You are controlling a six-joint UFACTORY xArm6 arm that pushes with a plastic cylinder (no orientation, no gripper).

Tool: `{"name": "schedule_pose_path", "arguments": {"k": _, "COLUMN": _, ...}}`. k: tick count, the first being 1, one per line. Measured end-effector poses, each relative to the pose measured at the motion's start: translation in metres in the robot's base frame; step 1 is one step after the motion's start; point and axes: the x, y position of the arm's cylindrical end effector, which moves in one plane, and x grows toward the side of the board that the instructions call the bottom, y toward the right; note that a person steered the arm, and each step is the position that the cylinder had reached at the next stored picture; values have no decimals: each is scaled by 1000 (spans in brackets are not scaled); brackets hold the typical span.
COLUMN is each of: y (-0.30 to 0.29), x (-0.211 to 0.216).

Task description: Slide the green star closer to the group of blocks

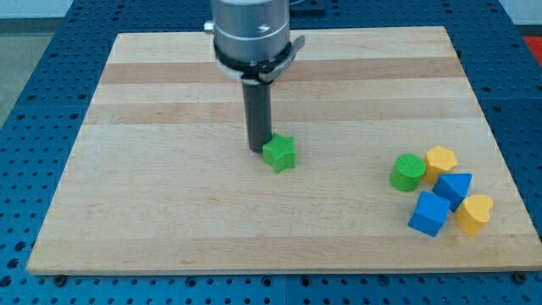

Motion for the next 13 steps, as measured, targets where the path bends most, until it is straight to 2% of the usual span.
{"name": "schedule_pose_path", "arguments": {"k": 2, "y": 19, "x": 24}}
{"name": "schedule_pose_path", "arguments": {"k": 4, "y": 39, "x": -4}}
{"name": "schedule_pose_path", "arguments": {"k": 9, "y": 129, "x": -1}}
{"name": "schedule_pose_path", "arguments": {"k": 12, "y": 137, "x": 45}}
{"name": "schedule_pose_path", "arguments": {"k": 13, "y": 134, "x": 46}}
